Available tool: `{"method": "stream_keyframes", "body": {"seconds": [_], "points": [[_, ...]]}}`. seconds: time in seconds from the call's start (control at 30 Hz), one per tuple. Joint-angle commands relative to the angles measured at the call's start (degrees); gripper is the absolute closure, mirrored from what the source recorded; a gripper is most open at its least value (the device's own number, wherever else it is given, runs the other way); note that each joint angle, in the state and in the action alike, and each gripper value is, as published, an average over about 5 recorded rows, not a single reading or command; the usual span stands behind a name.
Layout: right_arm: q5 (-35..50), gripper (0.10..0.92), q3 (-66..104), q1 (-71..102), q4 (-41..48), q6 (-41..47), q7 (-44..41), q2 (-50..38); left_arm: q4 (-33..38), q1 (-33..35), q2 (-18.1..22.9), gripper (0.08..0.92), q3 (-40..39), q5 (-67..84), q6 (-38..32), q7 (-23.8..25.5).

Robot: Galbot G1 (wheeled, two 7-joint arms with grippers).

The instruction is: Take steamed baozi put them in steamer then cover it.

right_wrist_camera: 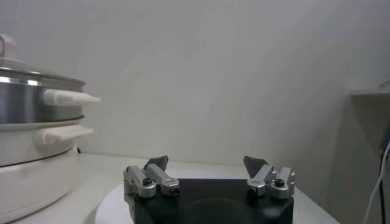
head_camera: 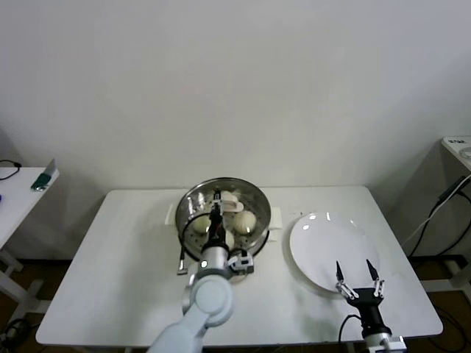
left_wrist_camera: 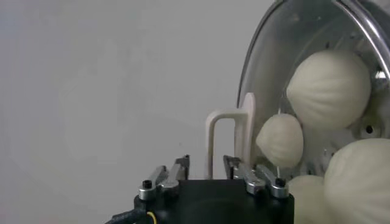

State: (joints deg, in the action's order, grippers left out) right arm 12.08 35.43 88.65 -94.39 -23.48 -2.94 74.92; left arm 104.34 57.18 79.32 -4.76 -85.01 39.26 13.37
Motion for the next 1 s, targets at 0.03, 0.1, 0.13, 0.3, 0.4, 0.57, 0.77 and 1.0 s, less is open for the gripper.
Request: {"method": "stream_keyframes", "body": {"seconds": [0.03,0.1,0.13,0.3,0.4,0.57,0.77,1.0], "points": [[-0.2,0.203,-0.1,-0.2,-0.2,1.1,-0.7,-0.1,7.9,1.2,-2.8,0.52,0.1,5.1,0.1,1.6],[-0.2,0.203,-0.2,-0.3,-0.3,1.8,-1.1,-0.1,10.2,2.1,-4.2,0.459,0.5,6.9,0.1,1.6],[-0.2,0.203,-0.3,-0.3,-0.3,2.2,-1.3,-0.2,11.3,2.7,-5.0,0.433,0.8,7.9,0.0,1.5],[1.8,0.203,-1.4,-0.1,-1.3,4.0,2.3,-0.4,18.0,7.2,-9.6,0.286,4.9,21.5,-4.0,-4.5],[3.2,0.203,-1.9,0.4,-2.6,4.5,3.1,-0.8,21.5,10.4,-10.8,0.212,11.2,36.7,-9.3,-10.4],[4.6,0.203,-2.8,0.4,-3.9,4.1,2.7,-1.8,23.2,16.5,-10.8,0.178,25.9,60.3,-18.6,-18.8],[3.8,0.203,-2.9,-0.2,-3.5,3.6,2.7,-1.4,21.8,25.5,-10.0,0.177,45.7,85.0,-30.2,-17.8],[4.2,0.203,-2.6,-0.6,-1.6,2.6,2.6,-1.6,12.9,36.9,-12.4,0.177,53.1,103.1,-41.1,-17.4]]}}
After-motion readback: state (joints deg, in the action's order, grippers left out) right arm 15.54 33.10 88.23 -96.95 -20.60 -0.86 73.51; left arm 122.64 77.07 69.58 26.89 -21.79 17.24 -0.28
